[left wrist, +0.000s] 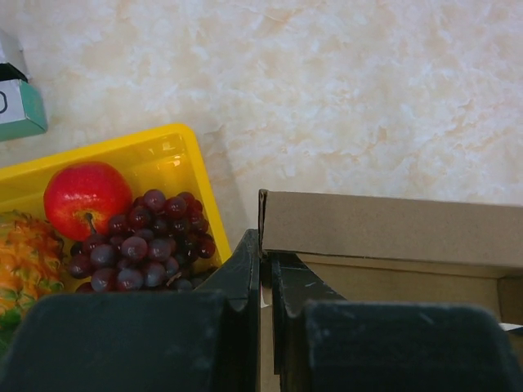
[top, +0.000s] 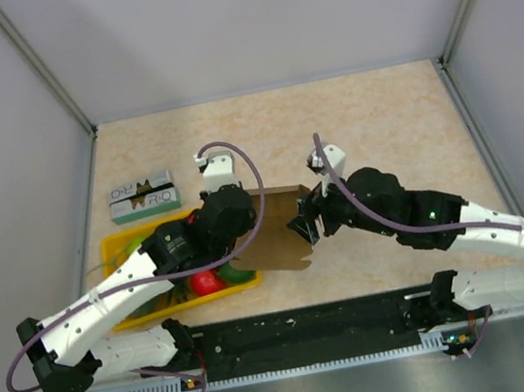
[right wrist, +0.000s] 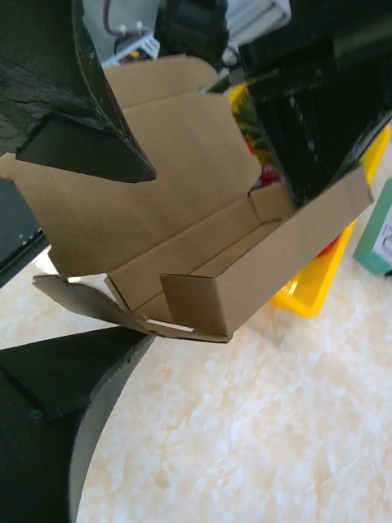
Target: Fold the paper box
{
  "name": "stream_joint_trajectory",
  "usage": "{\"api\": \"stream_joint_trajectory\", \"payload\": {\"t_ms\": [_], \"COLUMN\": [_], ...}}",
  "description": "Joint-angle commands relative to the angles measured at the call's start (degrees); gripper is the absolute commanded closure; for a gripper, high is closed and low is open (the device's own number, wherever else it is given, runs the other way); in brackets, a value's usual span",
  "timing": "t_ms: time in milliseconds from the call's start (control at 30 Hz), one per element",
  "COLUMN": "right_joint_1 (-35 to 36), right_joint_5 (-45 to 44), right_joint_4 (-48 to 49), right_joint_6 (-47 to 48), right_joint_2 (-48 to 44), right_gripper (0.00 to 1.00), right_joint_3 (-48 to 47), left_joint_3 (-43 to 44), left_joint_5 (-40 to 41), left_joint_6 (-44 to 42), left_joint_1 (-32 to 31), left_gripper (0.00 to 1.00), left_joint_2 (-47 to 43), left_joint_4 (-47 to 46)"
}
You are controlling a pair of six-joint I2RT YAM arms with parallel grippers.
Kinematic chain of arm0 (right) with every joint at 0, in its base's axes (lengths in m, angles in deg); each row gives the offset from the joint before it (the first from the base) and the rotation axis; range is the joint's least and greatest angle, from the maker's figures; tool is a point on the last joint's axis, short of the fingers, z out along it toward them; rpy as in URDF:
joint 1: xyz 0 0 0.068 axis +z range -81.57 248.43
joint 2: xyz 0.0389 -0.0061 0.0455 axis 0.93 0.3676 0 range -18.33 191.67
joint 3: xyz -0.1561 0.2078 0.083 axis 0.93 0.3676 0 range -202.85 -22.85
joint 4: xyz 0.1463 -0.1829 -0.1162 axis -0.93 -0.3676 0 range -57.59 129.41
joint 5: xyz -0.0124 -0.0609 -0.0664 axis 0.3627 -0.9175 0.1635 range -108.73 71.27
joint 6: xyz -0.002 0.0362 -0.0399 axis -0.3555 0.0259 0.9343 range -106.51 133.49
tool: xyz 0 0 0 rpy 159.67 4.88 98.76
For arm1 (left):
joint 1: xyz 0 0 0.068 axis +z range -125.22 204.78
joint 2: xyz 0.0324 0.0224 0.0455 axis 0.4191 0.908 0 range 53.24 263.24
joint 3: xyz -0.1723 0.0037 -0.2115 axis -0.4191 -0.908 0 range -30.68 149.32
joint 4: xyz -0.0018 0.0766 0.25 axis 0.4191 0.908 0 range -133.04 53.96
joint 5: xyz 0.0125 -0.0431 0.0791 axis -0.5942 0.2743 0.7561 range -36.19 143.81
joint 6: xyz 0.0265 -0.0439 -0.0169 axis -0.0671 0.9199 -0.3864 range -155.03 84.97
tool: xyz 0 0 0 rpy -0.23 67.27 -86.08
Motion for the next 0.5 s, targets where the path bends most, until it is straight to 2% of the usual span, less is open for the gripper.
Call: {"api": "stream_joint_trajectory", "payload": {"t_ms": [0,100,133,267,467], "right_joint_1": [-3.99,-4.62,-4.7,-6.45,-16.46], "right_joint_5": [14.53,19.01,23.29,32.02,34.58], "right_joint_4": [6.66,7.79,8.67,15.7,12.29], "right_joint_6": [2.17,1.99,2.08,0.59,-0.91], "right_joint_2": [-6.24,-7.83,-8.45,-13.63,-20.39], "right_gripper": [0.3,0.3,0.31,0.31,0.34], "right_joint_3": [1.46,2.78,3.13,8.13,11.12], "left_joint_3": [0.93,1.02,1.19,1.37,-0.21], "left_joint_5": [-2.21,-2.74,-3.08,-5.72,-11.6], "left_joint_6": [-1.55,-1.64,-1.72,-2.43,-4.62], "left_joint_1": [-0.37,-0.37,-0.37,-0.28,0.33], "left_gripper": [1.0,1.0,1.0,1.0,1.0], "left_joint_2": [-1.01,-1.19,-1.1,-0.75,-3.03], "left_joint_4": [-1.67,-1.67,-1.84,-2.72,-6.4]}}
